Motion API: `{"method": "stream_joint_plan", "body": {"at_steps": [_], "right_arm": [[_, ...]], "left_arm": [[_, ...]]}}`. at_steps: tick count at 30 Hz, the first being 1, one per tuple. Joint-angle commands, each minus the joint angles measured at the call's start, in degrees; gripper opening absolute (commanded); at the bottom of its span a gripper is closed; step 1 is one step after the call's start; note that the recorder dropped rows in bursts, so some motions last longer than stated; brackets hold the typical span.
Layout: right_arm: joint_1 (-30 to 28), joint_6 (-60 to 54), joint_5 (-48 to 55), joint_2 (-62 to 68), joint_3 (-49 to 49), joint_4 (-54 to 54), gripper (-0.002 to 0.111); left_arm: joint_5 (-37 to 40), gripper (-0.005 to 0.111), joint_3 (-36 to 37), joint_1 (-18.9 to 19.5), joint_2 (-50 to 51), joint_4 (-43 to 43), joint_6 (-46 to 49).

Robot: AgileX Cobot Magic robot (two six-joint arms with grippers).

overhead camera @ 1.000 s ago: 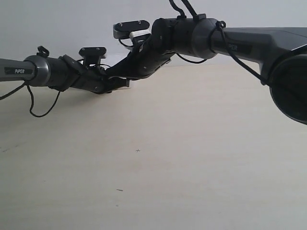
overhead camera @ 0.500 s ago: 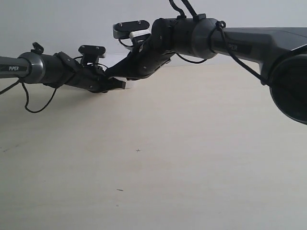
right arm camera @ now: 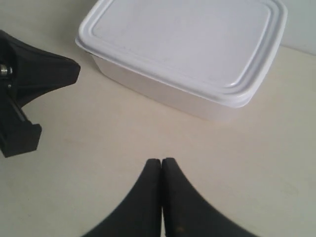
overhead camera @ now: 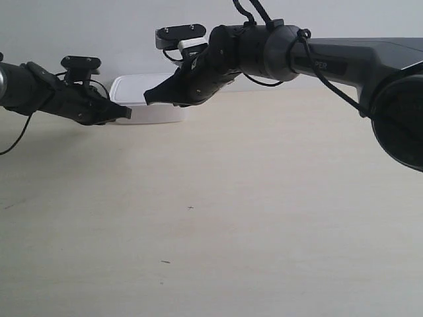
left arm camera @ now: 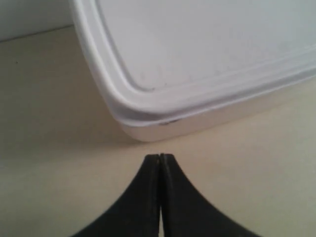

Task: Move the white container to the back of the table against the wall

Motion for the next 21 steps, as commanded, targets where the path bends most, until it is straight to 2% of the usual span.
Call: {"method": "stream_joint_plan", "body": {"at_steps": [1, 9, 16, 21], "right_arm": [[-0.1, -0.2, -0.3, -0.4, 0.3, -0.4, 0.0], [-0.1, -0.2, 3.5, -0.4, 0.3, -0.3, 0.0], [-0.1, -2.8, 8.7, -0.6, 0.3, 2.9, 0.0], [-0.1, -3.8, 11.6, -2.8, 1.3, 4.3, 0.0]], "left_arm": [[0.1, 0.0, 2.7, 0.1, -1.9, -2.2, 2.5], [0.0, 0.0, 8.2, 0.1, -7.0, -9.8, 10.3], [0.0, 0.0, 14.1, -0.1, -13.9, -23.1, 23.1], [2.0, 0.0, 19.7, -0.1, -18.2, -38.6, 37.6]]}}
